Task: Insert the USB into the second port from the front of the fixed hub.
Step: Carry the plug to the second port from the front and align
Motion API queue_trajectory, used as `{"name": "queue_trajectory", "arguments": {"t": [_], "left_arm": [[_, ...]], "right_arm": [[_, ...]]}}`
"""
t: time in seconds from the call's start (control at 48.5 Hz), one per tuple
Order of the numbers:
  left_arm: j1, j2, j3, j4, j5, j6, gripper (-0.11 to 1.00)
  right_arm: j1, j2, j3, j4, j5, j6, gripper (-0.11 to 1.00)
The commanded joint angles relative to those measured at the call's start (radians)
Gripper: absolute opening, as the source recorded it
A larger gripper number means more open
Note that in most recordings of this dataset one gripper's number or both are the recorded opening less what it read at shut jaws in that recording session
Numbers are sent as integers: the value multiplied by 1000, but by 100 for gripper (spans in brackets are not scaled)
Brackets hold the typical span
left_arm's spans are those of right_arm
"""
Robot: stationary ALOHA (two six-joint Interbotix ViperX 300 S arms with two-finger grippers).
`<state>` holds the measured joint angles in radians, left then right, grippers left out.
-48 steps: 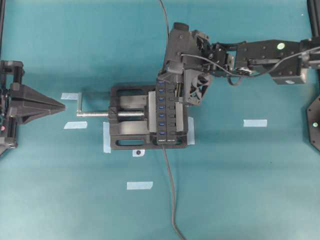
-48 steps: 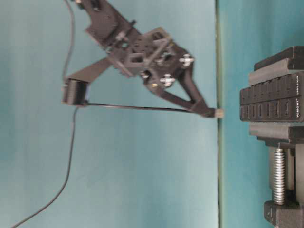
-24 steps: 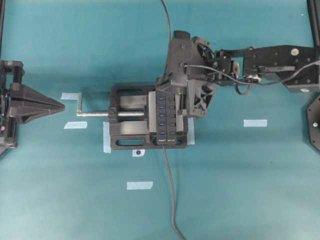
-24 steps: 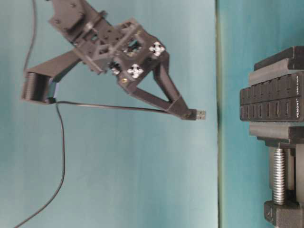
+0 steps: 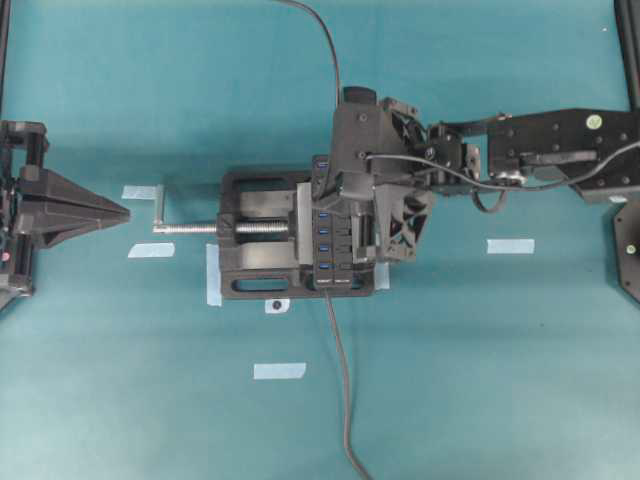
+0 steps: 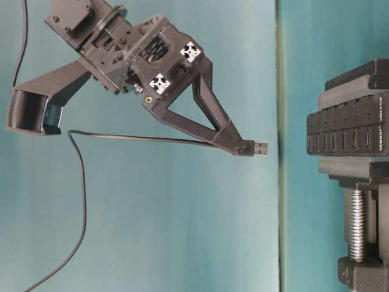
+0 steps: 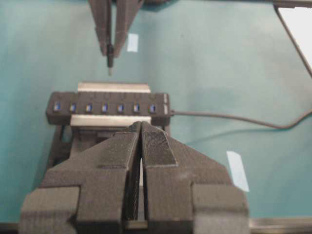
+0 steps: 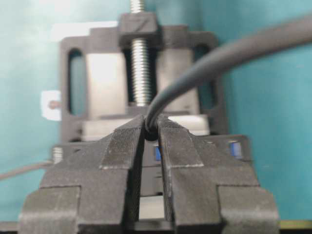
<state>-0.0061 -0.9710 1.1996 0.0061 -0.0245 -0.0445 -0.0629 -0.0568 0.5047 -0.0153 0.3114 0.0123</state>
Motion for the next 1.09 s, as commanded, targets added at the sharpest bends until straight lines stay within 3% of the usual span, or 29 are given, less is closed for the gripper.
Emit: {"name": "queue_trajectory", "arguments": {"t": [0.0,0.33,1.073], "left_arm": [[2,5,-12,0,-6,-2,0],[2,8,-6,0,-6,-2,0],[2,8,-5,0,-6,-2,0]], "right_arm": [[11,-31,-6,3,-8,26,9],[44,-11,26,3,-26,69,9],[75,78,23,0,-74,66,9]]}}
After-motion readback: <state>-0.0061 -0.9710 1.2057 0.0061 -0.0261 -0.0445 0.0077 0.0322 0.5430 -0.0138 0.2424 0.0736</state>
